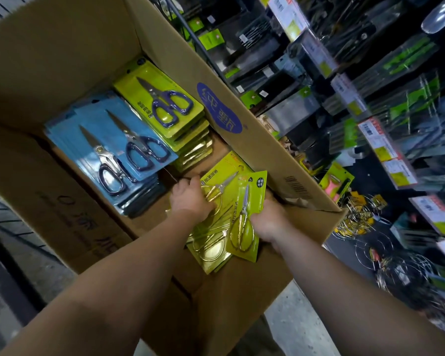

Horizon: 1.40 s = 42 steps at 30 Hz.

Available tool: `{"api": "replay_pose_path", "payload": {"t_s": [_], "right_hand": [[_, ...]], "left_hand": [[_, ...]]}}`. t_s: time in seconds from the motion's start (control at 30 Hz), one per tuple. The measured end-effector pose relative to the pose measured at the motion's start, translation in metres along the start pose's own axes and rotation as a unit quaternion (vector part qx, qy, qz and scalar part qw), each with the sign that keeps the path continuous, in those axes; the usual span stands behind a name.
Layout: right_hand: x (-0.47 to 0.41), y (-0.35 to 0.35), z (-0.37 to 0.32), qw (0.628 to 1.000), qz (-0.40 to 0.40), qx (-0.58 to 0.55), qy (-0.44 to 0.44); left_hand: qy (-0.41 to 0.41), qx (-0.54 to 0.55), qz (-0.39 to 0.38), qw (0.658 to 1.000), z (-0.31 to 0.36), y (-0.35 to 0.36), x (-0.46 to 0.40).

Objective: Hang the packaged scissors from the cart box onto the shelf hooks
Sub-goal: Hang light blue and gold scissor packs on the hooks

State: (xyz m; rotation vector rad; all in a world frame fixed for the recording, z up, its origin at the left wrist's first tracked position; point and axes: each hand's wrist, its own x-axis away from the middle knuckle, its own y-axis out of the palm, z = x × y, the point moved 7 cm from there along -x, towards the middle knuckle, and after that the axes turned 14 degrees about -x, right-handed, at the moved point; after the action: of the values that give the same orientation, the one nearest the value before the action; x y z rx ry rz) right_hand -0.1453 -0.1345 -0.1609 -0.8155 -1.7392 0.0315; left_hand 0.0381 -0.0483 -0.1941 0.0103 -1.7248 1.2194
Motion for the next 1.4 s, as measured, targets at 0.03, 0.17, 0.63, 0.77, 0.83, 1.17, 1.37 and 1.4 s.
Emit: {"api": "replay_pose_path", "payload": {"t_s": [0.03, 0.17, 0.63, 0.77, 0.83, 1.17, 1.37, 1.4], "right_hand": [[0.001, 0.0, -0.001, 1.0, -0.003, -0.008, -0.001], [0.009, 0.002, -0.006, 0.996, -0.029, -0.083, -0.012], [0.075, -0.038, -0.056, 0.94, -0.119, -0.315, -0.063], [0.108, -0.066, -0.067, 0.929, -0.151, -0.324, -0.097], [0.117, -0.077, -0.07, 0.916, -0.159, -0.346, -0.128], [0.175, -0.117, -0.049, 0.887, -0.094, -0.394, -0.221], [0.213, -0.111, -0.006, 0.886, -0.015, -0.402, -0.229], [0.22, -0.108, 0.003, 0.885, -0.002, -0.408, -0.224]], "left_hand": [[-0.006, 0.015, 0.007, 1.0, 0.0, -0.003, 0.003], [-0.041, 0.085, -0.015, 0.995, -0.009, -0.009, 0.02], [-0.12, 0.486, 0.033, 0.865, -0.033, -0.06, 0.133], [-0.122, 0.523, 0.08, 0.84, -0.025, -0.079, 0.163], [-0.103, 0.518, 0.096, 0.844, -0.019, -0.089, 0.176], [0.003, 0.518, 0.122, 0.847, -0.006, -0.119, 0.227], [0.059, 0.504, 0.105, 0.855, -0.01, -0.11, 0.253], [0.067, 0.504, 0.101, 0.855, -0.011, -0.107, 0.258]]}}
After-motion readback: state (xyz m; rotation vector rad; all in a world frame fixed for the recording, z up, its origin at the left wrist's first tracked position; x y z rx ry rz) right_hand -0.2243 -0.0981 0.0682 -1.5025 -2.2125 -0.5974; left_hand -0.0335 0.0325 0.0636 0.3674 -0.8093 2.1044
